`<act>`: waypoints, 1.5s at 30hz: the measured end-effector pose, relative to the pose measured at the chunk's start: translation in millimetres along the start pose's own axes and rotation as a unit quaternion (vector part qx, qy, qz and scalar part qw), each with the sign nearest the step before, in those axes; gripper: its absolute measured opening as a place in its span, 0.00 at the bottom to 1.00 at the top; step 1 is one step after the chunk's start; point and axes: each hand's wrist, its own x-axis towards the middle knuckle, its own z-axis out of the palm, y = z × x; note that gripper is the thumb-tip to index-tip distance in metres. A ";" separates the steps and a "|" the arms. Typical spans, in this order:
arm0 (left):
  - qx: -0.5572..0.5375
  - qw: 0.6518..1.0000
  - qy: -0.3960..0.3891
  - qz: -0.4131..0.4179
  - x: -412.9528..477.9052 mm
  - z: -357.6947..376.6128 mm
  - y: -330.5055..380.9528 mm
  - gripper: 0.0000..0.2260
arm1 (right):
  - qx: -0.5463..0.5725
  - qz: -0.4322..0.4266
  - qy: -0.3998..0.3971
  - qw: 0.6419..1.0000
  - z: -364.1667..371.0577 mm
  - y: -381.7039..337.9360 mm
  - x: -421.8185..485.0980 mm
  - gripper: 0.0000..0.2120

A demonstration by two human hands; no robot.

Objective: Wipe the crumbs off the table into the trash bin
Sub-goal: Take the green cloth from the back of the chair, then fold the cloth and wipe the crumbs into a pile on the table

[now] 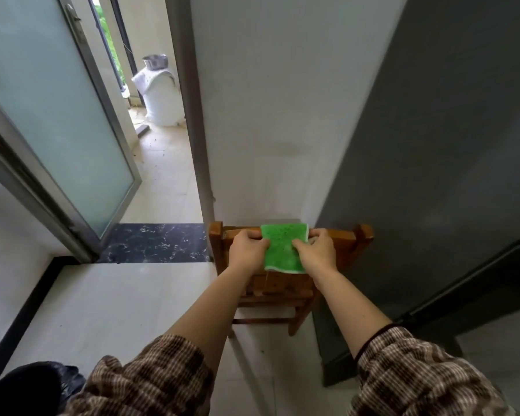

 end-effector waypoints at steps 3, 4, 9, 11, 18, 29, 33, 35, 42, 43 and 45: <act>-0.111 0.991 -0.046 -0.052 -13.8 -10.1 -3.9 0.08 | 0.102 0.051 -0.039 0.993 -2.5 -7.4 -16.3 0.04; -0.136 0.986 -0.060 -0.068 -18.9 -14.2 -3.4 0.06 | 0.126 0.067 -0.063 0.988 -4.8 -9.9 -21.2 0.03; -0.188 0.972 -0.101 -0.100 -74.6 -43.6 -17.4 0.10 | 0.199 0.106 -0.187 0.956 -19.2 -4.8 -62.8 0.10; -0.200 0.971 -0.098 -0.087 -105.8 -56.1 -32.7 0.06 | 0.183 0.088 -0.224 0.953 -21.4 3.2 -89.1 0.09; -0.230 0.971 -0.037 -0.054 -236.4 -90.1 -119.8 0.10 | 0.081 0.014 -0.318 0.944 -33.5 47.9 -218.7 0.12; -0.120 0.974 0.191 0.011 -464.5 -137.2 -260.7 0.08 | -0.033 -0.156 -0.391 0.907 -56.7 130.1 -444.8 0.26; -0.127 0.962 0.240 0.011 -540.5 -168.7 -297.0 0.16 | -0.055 -0.155 -0.431 0.887 -49.5 143.9 -522.2 0.21; -0.111 0.958 0.264 0.014 -577.1 -186.1 -315.6 0.26 | -0.041 -0.152 -0.442 0.883 -42.1 150.8 -560.7 0.20; -0.148 0.959 0.227 0.087 -721.9 -259.2 -397.6 0.11 | 0.013 -0.118 -0.486 0.866 -8.3 182.0 -721.7 0.17; -0.145 0.957 0.233 0.090 -749.6 -275.1 -416.7 0.08 | 0.016 -0.110 -0.490 0.864 -0.7 190.4 -754.4 0.18; -0.132 0.956 0.247 0.093 -784.9 -294.8 -444.2 0.08 | 0.014 -0.107 -0.501 0.859 8.6 203.8 -797.8 0.19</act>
